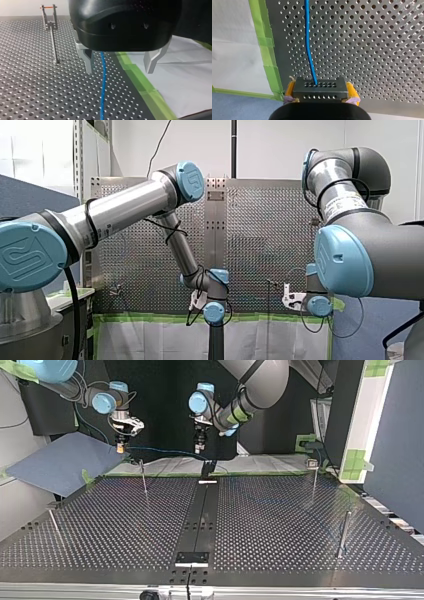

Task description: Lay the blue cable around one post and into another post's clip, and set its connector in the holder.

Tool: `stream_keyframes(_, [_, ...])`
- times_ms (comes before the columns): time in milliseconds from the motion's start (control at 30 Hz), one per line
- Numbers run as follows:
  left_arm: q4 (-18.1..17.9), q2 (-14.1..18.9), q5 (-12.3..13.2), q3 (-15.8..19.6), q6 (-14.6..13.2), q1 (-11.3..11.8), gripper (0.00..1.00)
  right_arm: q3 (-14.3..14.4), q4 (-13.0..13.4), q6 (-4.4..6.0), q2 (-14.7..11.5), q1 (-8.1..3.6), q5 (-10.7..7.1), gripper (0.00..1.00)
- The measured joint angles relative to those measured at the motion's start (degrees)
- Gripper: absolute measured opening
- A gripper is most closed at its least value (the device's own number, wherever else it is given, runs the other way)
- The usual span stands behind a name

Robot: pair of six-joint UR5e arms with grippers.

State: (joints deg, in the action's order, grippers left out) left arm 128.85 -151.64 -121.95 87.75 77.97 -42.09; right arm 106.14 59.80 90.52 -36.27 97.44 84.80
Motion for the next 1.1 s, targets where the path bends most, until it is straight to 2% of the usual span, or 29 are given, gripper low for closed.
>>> stream_keyframes(133, [0.0,0.1,0.5,-0.6,0.2,0.0,0.99,0.0,0.0,0.02,0.0,0.06,-0.02,0.00])
stream_keyframes(367, [-0.1,0.0,2.8,-0.8,0.7,0.4,0.99,0.0,0.0,0.02,0.0,0.10,-0.04,0.00])
stream_keyframes(1100, [2.1,-0.3,5.0,-3.4,3.6,3.6,0.99,0.0,0.1,0.02,0.0,0.17,-0.06,0.00])
